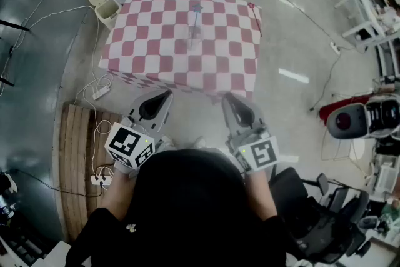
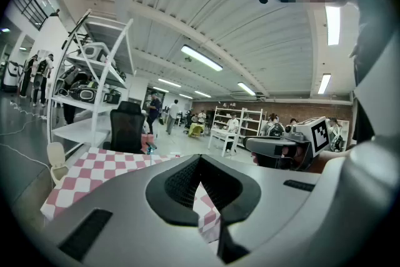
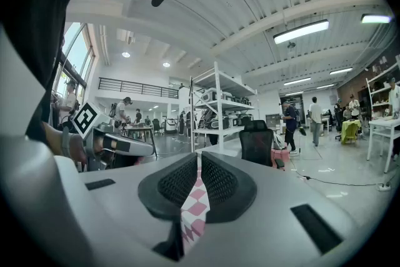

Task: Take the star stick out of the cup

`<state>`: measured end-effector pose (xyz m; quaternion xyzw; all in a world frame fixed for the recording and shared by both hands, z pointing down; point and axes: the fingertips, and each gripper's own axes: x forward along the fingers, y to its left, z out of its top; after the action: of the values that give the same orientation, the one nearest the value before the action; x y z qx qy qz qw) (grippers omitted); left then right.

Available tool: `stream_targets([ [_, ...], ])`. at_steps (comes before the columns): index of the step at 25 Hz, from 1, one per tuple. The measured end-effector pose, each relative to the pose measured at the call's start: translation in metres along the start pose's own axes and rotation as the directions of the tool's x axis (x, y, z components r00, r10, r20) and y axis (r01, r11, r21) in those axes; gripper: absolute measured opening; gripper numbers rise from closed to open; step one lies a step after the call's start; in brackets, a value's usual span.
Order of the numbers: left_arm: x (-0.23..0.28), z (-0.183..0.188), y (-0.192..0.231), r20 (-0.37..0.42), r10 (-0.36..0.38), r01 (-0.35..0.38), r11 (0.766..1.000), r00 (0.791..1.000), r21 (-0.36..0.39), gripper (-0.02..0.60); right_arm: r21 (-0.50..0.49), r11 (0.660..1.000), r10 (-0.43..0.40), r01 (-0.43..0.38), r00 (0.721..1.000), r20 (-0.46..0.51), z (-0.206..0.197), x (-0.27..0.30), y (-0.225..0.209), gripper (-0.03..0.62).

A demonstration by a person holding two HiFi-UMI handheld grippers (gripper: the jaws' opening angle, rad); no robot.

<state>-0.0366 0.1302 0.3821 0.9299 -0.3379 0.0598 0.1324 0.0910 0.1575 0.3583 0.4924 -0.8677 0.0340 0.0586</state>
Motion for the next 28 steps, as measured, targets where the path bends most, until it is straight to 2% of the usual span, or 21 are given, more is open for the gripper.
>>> stream_targets([
  [15, -0.015, -0.001, 0.016, 0.013, -0.032, 0.032, 0.999, 0.999, -0.016, 0.041, 0.002, 0.999, -0.043, 0.043, 0.999, -0.012, -0.002, 0.010, 0.016, 0.034],
  [25, -0.049, -0.006, 0.055, 0.032, -0.040, 0.041, 0.999, 0.999, -0.026, 0.041, 0.002, 0.996, -0.087, 0.087, 0.996, -0.034, -0.006, 0.035, 0.048, 0.034],
  [28, -0.063, -0.010, 0.070, 0.033, -0.048, 0.049, 0.998, 0.998, -0.025, 0.041, -0.029, 0.995, -0.102, 0.100, 0.993, -0.055, -0.010, 0.042, 0.062, 0.034],
])
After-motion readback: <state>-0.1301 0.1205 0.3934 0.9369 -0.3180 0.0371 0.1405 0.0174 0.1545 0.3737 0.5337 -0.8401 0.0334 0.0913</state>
